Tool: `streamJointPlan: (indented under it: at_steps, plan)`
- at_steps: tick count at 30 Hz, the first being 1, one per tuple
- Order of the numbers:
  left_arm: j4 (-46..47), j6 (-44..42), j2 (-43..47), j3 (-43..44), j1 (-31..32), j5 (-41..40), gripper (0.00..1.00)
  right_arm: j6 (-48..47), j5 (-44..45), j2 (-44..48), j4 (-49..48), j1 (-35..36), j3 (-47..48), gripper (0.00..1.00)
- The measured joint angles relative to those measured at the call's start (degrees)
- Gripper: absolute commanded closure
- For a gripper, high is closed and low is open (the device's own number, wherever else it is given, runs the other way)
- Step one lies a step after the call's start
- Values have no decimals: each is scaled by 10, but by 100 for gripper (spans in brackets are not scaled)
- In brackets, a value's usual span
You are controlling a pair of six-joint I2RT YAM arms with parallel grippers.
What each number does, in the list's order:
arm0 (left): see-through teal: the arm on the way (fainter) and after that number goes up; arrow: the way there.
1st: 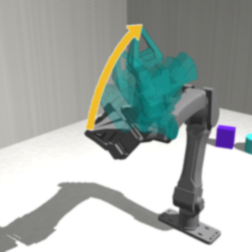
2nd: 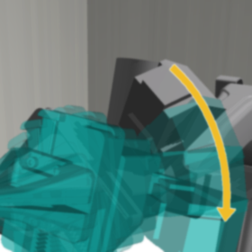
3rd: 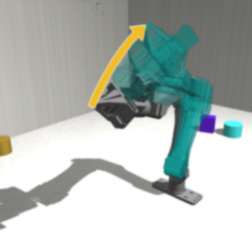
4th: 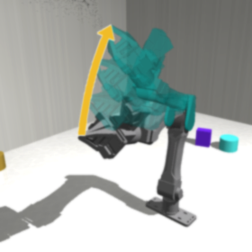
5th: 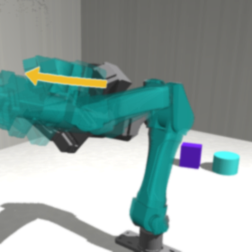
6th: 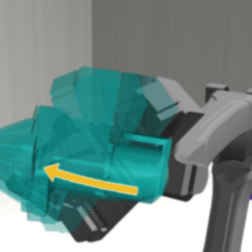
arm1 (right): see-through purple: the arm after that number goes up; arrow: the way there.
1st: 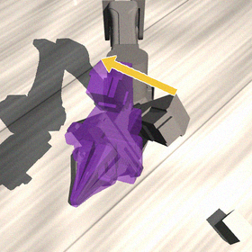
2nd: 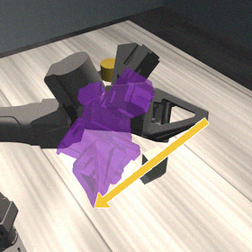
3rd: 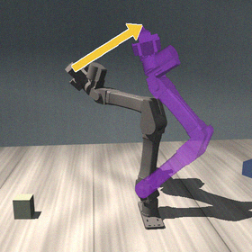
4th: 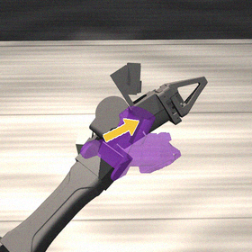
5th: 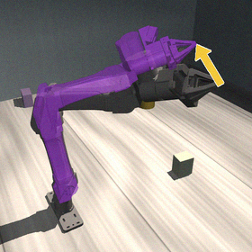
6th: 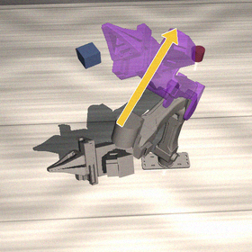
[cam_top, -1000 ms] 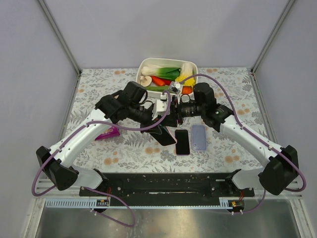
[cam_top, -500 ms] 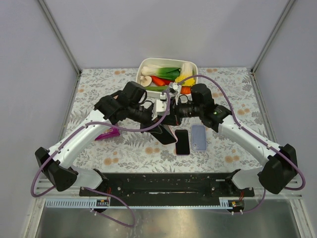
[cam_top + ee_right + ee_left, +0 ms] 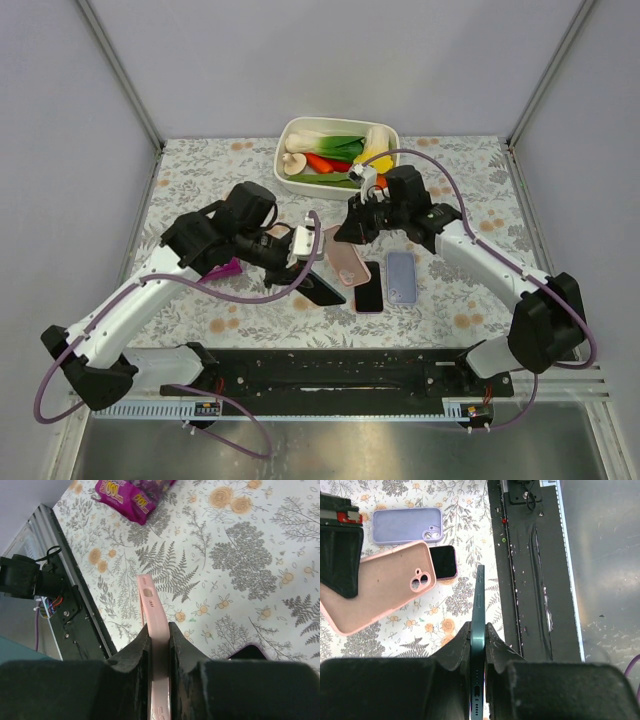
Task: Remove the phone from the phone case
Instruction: Remove the phone case from the phone, then place the phone case at the center of the board.
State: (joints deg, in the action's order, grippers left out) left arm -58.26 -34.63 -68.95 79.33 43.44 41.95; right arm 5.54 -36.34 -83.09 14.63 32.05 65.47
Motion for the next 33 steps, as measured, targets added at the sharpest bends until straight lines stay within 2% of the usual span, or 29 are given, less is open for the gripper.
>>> streamJointPlan:
  at_steps: [9, 14, 24, 33]
  plan:
    - [-58, -33, 19, -1, 0, -24, 100, -6, 14, 8, 17, -28, 5, 100]
    - [-78, -43, 8, -1, 0, -33, 100, -7, 11, 40, 20, -72, 2, 100]
    - [-80, -50, -19, -3, 0, -38, 100, -77, -39, 121, 115, -226, -74, 100]
    - [-73, -58, -47, -3, 0, -46, 100, -176, -97, 90, 255, -367, -93, 100]
